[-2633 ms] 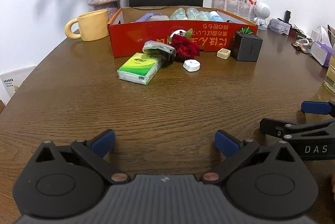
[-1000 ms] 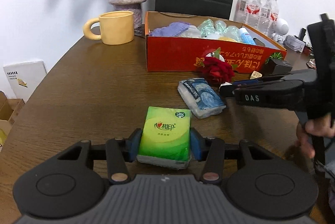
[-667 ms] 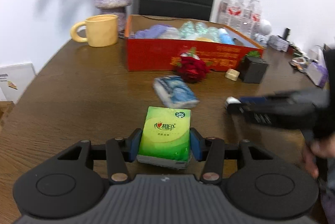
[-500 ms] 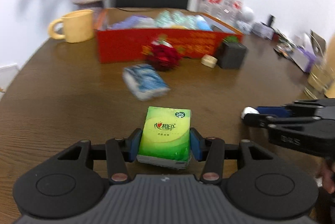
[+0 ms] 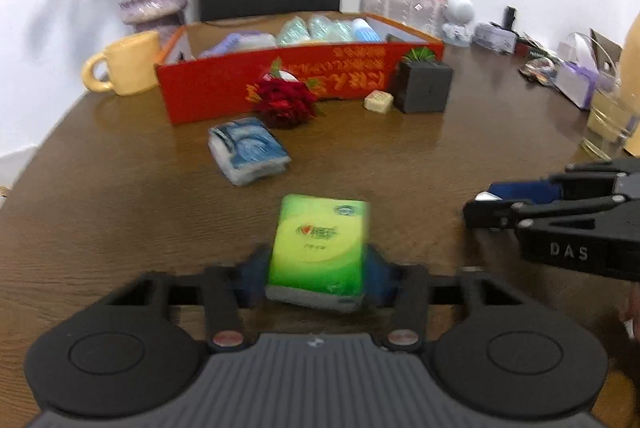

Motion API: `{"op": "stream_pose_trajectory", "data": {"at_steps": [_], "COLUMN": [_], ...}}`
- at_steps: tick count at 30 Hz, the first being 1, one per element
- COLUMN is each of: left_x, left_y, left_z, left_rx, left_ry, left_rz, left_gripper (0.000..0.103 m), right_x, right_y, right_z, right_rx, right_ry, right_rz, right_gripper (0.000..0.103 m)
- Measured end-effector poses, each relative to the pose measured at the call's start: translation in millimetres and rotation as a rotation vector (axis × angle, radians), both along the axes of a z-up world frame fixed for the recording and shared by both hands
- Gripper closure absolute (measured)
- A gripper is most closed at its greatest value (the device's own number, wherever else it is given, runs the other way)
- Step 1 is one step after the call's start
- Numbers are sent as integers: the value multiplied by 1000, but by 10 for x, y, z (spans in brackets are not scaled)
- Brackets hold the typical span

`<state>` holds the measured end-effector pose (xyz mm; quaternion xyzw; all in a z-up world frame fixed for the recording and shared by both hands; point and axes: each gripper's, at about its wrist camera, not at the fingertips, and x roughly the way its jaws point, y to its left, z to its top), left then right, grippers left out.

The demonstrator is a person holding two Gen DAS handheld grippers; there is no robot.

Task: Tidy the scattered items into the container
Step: 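Carry the tissue pack into the box with the left tool while the right tool releases the white item there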

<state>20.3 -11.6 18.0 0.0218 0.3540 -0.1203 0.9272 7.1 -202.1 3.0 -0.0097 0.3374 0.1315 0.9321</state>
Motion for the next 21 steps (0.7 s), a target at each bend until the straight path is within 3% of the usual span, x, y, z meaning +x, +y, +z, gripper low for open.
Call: {"op": "stream_pose_trajectory", "data": {"at_steps": [3,7,10,13,17,21], "left_x": [46,206,653,1274,2279,2884], "left_y": [73,187,250,188,-44,-158], "left_z": [200,550,828,1009,941,744], "left_rx": [-59,-161,-220,-240,-195,-91], "left_ry": [-35,-84,-99,-76,51,183], "left_rz": [-2,-34,-47,-47,-56,38], "left_gripper": [57,57,57,56,56,55], "right_x": [-48,47,318,866,1935,2714], "right_y": [9,-84,-173,-306,-503,-551], "right_z": [68,451,810,1151,1276,1030], "right_rx": [2,-8,-20,36,154,138], "right_ry": [-37,-135,-206,-220,-37,213], "right_rz": [9,28,8,-23,-62,-120], "right_gripper": [77,77,77,77,77,76]}}
